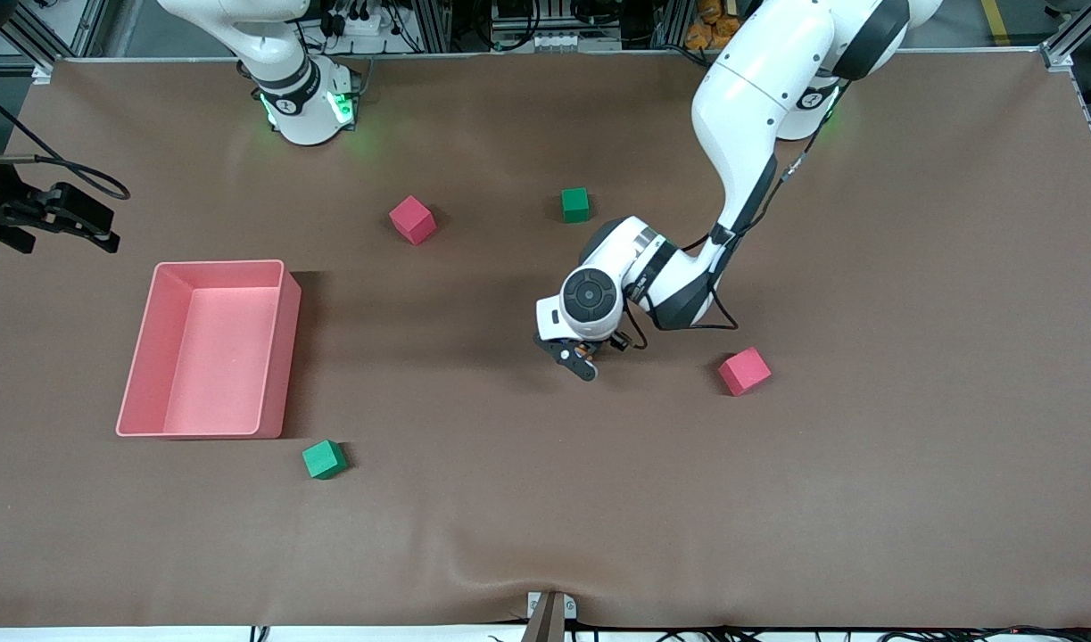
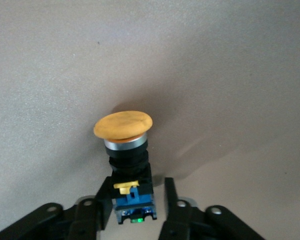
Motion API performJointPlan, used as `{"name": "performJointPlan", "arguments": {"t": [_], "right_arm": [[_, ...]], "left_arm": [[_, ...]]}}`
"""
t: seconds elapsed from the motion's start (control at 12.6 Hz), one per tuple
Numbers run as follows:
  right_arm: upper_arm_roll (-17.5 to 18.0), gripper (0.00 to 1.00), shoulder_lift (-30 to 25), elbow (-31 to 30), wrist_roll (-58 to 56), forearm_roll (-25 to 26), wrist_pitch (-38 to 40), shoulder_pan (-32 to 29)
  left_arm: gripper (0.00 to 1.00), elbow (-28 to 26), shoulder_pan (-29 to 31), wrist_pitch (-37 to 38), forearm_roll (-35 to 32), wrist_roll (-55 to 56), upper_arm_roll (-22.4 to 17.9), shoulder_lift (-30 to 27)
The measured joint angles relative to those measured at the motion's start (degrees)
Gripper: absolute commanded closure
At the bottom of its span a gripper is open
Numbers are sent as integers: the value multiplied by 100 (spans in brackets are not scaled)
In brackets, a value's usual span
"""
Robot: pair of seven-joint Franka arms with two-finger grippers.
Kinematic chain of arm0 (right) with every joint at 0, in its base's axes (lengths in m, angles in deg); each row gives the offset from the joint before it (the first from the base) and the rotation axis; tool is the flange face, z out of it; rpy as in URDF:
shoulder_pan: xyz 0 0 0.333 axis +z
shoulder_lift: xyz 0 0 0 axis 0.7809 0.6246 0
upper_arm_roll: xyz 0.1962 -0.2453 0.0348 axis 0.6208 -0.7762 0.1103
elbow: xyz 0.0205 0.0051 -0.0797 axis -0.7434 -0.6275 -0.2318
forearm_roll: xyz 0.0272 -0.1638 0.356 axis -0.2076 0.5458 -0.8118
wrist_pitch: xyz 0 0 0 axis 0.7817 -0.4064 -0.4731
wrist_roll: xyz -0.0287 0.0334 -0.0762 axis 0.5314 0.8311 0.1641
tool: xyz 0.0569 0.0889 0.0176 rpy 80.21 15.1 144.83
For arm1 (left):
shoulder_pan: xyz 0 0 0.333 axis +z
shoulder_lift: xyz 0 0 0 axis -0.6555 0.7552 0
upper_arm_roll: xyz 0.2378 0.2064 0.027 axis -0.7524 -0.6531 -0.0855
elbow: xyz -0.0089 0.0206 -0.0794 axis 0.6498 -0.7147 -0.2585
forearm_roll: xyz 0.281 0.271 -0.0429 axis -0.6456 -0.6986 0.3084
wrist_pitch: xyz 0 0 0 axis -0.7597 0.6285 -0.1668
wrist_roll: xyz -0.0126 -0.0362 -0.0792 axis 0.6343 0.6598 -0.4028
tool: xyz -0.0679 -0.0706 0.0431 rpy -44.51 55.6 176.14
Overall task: Place and upright button with both arms
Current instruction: 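Lower the left gripper and grasp the button by its base, then lift the button and stand it upright on the table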
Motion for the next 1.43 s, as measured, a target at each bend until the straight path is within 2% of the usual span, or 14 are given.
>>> {"name": "performJointPlan", "arguments": {"t": [0.08,0.32,0.56,0.96,1.19,1.43], "right_arm": [[-2,0,0,16,0,-82,0,0],[-2,0,1,20,0,-126,0,0],[10,0,5,19,0,-172,1,6],[29,0,181,17,2,-382,1,7],[26,0,212,19,2,-396,2,5],[19,0,213,24,2,-396,174,2]], "left_arm": [[99,1,0,-19,0,0,-9,0],[100,12,-1,-135,0,0,-18,2],[100,243,-2,-196,0,111,-33,-6],[100,702,-95,-200,0,1110,-36,-263],[100,717,-191,-198,-246,2282,-33,-509],[100,717,-568,-264,-1169,4346,-31,-608]]}}
